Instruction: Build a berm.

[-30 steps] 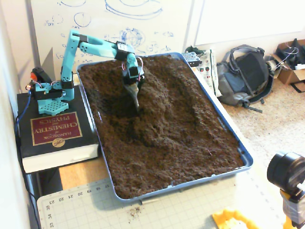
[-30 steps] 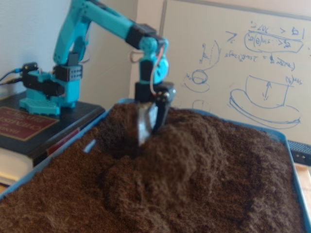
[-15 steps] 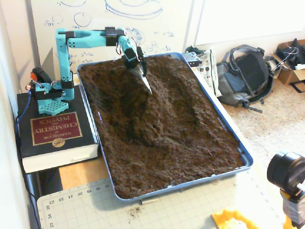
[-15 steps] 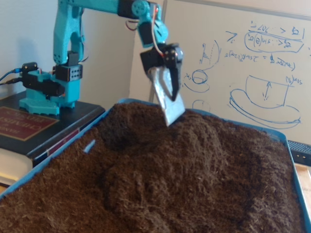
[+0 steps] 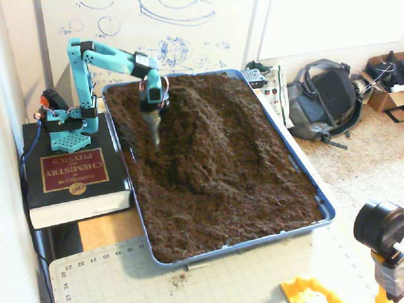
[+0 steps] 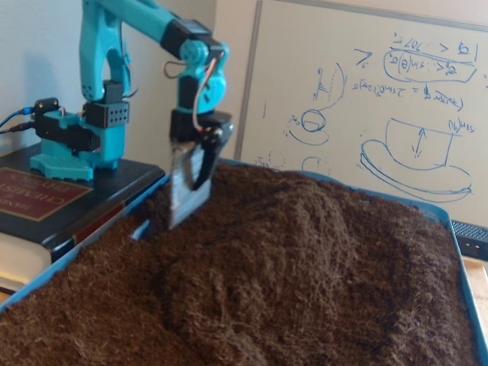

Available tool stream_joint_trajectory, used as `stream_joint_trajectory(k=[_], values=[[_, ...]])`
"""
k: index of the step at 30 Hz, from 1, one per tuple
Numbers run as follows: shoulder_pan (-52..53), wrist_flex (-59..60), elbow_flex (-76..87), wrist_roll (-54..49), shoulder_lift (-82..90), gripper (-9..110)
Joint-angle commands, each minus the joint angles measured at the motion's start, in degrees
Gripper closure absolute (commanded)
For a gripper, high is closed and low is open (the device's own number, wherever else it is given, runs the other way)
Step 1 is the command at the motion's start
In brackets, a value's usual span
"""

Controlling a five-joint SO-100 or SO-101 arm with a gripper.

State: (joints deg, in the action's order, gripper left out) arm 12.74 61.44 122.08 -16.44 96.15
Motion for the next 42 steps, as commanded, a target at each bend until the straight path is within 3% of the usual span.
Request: stream_joint_trajectory(k=[1, 15, 27, 42], values=[[3.43, 0.00, 1.41, -2.46, 4.48, 101], [9.76, -0.18, -10.02, -7.03, -15.73, 101], [9.67, -0.09, -35.51, -7.03, -33.05, 101], [5.80, 0.79, -43.33, -6.77, -29.27, 101]])
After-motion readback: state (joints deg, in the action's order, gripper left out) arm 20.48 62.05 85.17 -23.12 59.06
